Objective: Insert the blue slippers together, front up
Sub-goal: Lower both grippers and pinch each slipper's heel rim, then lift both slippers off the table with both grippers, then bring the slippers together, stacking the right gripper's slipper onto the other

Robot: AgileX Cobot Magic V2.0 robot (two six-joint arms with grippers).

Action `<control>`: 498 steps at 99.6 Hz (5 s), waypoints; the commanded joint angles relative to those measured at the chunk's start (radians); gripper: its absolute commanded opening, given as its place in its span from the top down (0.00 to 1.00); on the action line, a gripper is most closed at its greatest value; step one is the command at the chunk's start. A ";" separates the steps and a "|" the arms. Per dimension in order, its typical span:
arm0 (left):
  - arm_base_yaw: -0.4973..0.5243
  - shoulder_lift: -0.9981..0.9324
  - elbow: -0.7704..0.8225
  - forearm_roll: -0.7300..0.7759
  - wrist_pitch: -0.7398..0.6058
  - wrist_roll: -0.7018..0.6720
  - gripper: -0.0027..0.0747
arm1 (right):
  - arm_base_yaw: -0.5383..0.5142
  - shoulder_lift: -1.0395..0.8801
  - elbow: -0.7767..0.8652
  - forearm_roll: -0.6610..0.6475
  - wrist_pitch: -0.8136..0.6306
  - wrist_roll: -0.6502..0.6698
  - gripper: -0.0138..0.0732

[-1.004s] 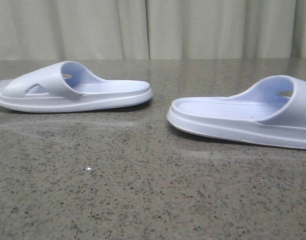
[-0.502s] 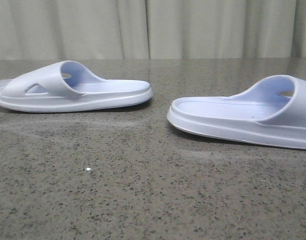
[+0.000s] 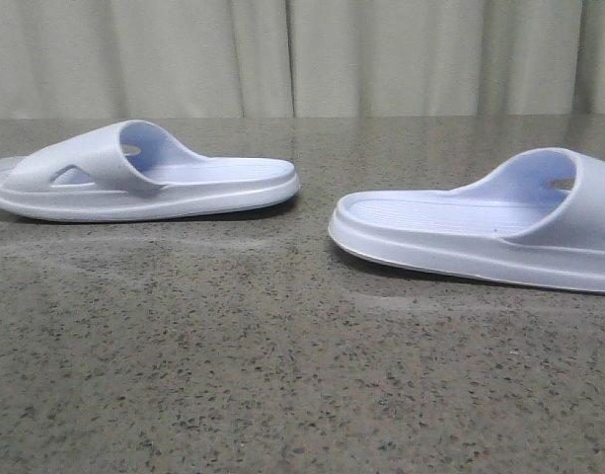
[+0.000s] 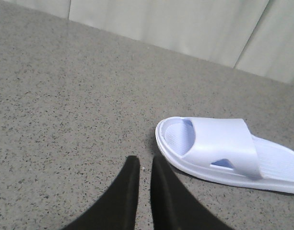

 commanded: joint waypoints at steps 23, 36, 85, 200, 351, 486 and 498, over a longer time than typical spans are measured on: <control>-0.008 0.167 -0.129 -0.091 -0.040 0.099 0.71 | -0.005 0.146 -0.164 -0.036 0.115 -0.002 0.74; -0.008 0.185 -0.137 -0.178 -0.040 0.159 0.47 | -0.005 0.150 -0.166 -0.045 0.136 -0.002 0.56; -0.008 0.272 -0.171 -0.195 -0.012 0.161 0.46 | -0.166 0.318 -0.193 -0.061 0.231 -0.038 0.56; -0.008 0.384 -0.178 -0.323 -0.006 0.258 0.46 | -0.323 0.624 -0.284 0.355 0.499 -0.469 0.96; 0.121 1.098 -0.478 -0.981 0.359 0.868 0.95 | -0.314 0.622 -0.284 0.360 0.460 -0.469 0.96; 0.259 0.969 -0.478 -1.258 0.815 0.954 0.95 | -0.306 0.753 -0.501 0.983 0.712 -0.826 0.96; 0.259 0.969 -0.478 -1.274 0.832 0.954 0.95 | -0.283 0.767 -0.501 0.986 0.719 -0.854 0.96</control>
